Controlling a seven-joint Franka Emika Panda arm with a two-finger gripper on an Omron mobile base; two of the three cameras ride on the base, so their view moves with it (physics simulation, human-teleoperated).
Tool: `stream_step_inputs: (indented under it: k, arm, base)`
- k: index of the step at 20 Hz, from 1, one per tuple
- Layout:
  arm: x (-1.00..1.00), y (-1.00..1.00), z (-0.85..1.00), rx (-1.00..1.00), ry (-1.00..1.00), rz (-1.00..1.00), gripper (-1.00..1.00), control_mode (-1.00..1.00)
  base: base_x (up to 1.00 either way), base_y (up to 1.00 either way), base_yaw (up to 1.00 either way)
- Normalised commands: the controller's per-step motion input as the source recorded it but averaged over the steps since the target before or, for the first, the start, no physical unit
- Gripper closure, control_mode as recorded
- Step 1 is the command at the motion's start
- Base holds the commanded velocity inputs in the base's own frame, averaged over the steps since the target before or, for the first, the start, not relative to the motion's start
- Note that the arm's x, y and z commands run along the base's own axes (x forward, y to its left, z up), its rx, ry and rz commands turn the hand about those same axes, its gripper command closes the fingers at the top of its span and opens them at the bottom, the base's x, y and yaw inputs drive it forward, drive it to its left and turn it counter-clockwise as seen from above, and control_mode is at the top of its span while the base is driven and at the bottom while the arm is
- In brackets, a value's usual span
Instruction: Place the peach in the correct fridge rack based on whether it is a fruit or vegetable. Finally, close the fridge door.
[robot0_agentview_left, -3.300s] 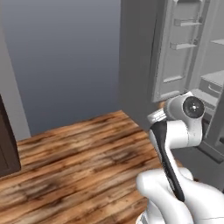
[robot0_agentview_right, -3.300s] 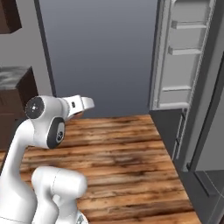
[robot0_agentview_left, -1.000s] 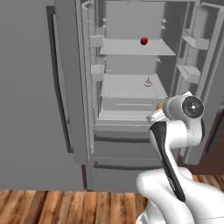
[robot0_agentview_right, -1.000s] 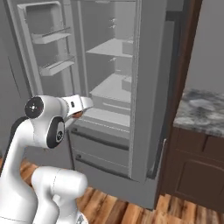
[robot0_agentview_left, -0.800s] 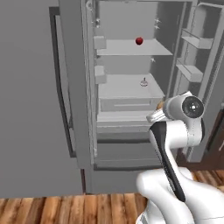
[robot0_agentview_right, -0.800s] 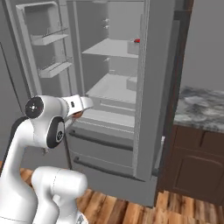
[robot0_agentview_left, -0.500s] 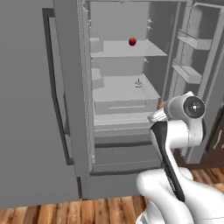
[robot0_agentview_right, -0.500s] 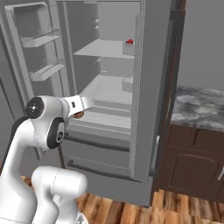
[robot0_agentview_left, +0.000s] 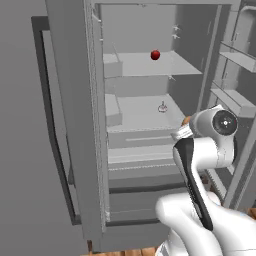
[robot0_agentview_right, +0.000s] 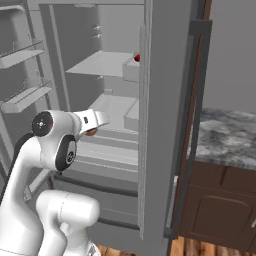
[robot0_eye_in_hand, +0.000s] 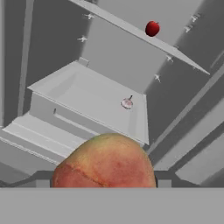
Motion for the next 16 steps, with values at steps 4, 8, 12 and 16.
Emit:
stream_step_inputs:
  k: [4, 8, 12, 16]
  arm:
    - [0.00, 0.00, 0.00, 0.00, 0.00, 0.00, 1.00, 1.00]
    - [0.00, 0.00, 0.00, 0.00, 0.00, 0.00, 1.00, 1.00]
    - [0.01, 0.15, 0.07, 0.00, -0.03, -0.02, 1.00, -1.00]
    - [0.00, 0.21, 0.41, 0.00, -0.15, -0.01, 1.00, -1.00]
  base:
    - [0.75, 0.19, -0.04]
    - [0.52, 0.31, -0.05]
    - [0.13, 0.17, -0.04]
    - [0.00, 0.00, 0.00]
